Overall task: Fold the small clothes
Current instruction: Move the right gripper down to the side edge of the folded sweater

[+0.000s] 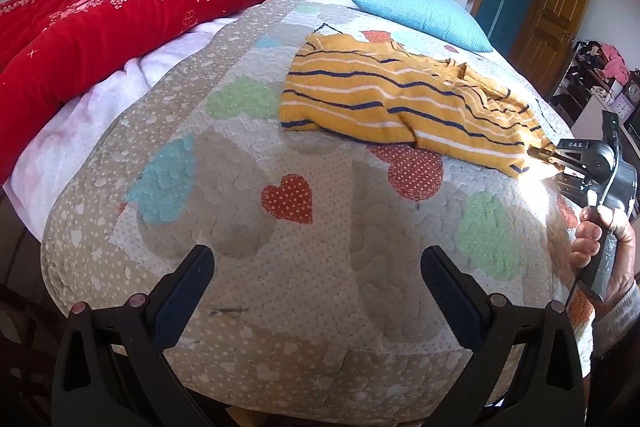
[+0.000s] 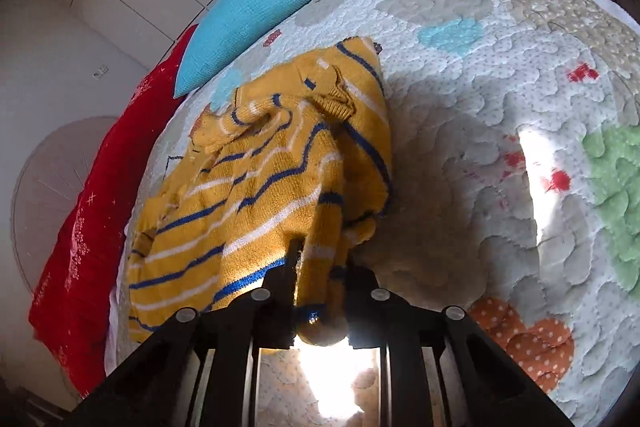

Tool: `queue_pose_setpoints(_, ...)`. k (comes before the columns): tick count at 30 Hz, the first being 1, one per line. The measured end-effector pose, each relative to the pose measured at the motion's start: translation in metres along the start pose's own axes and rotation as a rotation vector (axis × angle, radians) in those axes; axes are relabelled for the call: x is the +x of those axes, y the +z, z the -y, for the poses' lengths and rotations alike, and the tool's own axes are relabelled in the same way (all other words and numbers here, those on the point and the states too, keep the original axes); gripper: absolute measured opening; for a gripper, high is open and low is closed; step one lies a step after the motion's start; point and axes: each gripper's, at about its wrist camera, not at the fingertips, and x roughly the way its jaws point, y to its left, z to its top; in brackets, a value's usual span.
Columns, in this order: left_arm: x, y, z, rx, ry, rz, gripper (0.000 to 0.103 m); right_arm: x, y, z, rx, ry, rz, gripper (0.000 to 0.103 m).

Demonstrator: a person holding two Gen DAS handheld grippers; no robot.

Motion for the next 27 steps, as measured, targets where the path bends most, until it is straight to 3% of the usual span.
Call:
queue_pose_setpoints(3,0.000,0.005,-0.011,-0.023,0.012,0.002,0.103,-0.007,0.004,0.010,-0.025,-0.130,0.008,0.014)
queue_pose_setpoints(6,0.003,0.008,-0.018,-0.035,0.006,-0.008,0.103,-0.014,0.003,0.004,-0.094,-0.222,-0.009,0.024)
queue_pose_setpoints(8,0.004,0.009,-0.019,-0.034,0.003,-0.010,0.103,-0.032,0.000,-0.018,-0.182,-0.282,0.069,0.029)
queue_pose_setpoints(11,0.007,0.010,-0.018,-0.028,-0.001,-0.012,0.103,-0.049,0.001,-0.052,-0.280,-0.240,0.177,0.030)
queue_pose_setpoints(14,0.014,0.011,-0.018,-0.025,-0.005,-0.026,0.103,-0.021,0.012,-0.084,-0.363,-0.132,0.100,0.030)
queue_pose_setpoints(16,0.017,0.012,-0.018,-0.025,-0.005,-0.032,0.103,0.013,0.022,-0.101,-0.410,-0.104,0.032,0.030)
queue_pose_setpoints(20,0.018,0.014,-0.025,-0.021,0.018,-0.028,0.103,0.084,0.052,-0.108,-0.463,-0.149,-0.083,0.030)
queue_pose_setpoints(24,0.018,0.017,-0.035,-0.027,0.036,-0.026,0.103,0.109,0.104,-0.084,-0.329,-0.213,-0.058,0.029)
queue_pose_setpoints(27,0.021,0.019,-0.042,-0.050,0.029,-0.041,0.103,0.107,0.124,-0.078,-0.271,-0.241,-0.036,0.029)
